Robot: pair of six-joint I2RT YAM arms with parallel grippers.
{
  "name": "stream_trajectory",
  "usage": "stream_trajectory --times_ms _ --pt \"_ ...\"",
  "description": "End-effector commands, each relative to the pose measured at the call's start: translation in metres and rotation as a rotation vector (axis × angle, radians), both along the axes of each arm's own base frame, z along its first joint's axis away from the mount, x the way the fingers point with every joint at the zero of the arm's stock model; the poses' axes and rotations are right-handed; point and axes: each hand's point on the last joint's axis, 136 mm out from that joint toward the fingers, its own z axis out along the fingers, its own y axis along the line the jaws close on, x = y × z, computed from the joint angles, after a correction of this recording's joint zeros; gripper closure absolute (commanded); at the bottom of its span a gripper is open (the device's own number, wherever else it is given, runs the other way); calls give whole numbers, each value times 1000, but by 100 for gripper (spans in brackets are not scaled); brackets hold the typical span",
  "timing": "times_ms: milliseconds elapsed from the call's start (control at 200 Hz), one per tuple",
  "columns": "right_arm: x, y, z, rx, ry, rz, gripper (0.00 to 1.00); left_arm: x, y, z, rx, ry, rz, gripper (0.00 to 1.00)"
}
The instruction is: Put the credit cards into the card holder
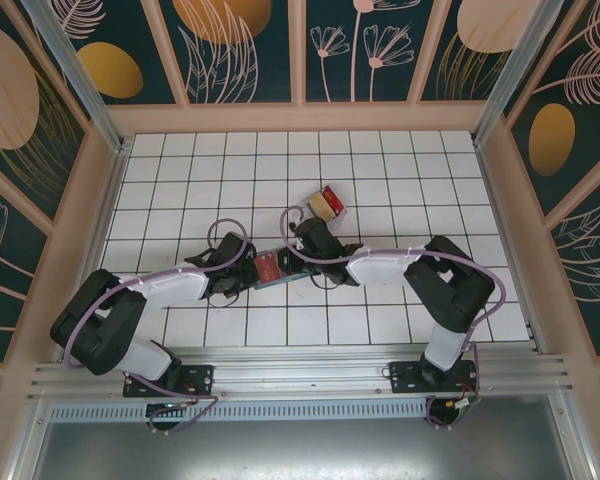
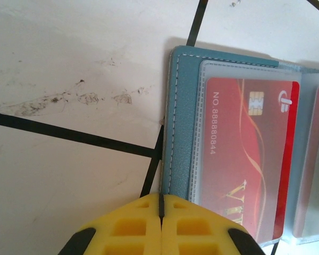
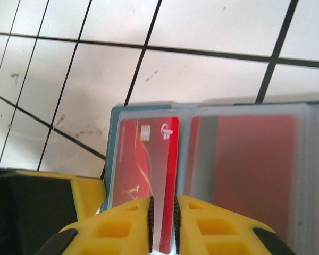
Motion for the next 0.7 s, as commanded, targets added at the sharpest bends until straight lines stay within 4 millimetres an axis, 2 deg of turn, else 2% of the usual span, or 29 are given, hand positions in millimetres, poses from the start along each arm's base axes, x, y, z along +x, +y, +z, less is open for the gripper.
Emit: stream_trajectory --times_ms 0,95,190,310,385,546,696 --pt "4 10 4 21 16 40 82 -8 9 -7 47 24 -6 94" --pt "4 8 -2 5 29 40 82 -6 9 2 50 14 -7 92" --pt "7 -5 -1 -2 24 11 82 0 14 20 75 -25 7 81" --pt "7 -22 6 -12 17 -11 82 15 17 50 95 -96 16 80" --pt "3 -30 7 -30 18 -13 82 25 18 61 111 -123 13 78" --pt "-13 -44 4 -38 50 -16 82 51 21 70 144 -145 2 77" --pt "-25 -59 -4 -52 83 -40 81 78 12 69 168 -148 -39 76"
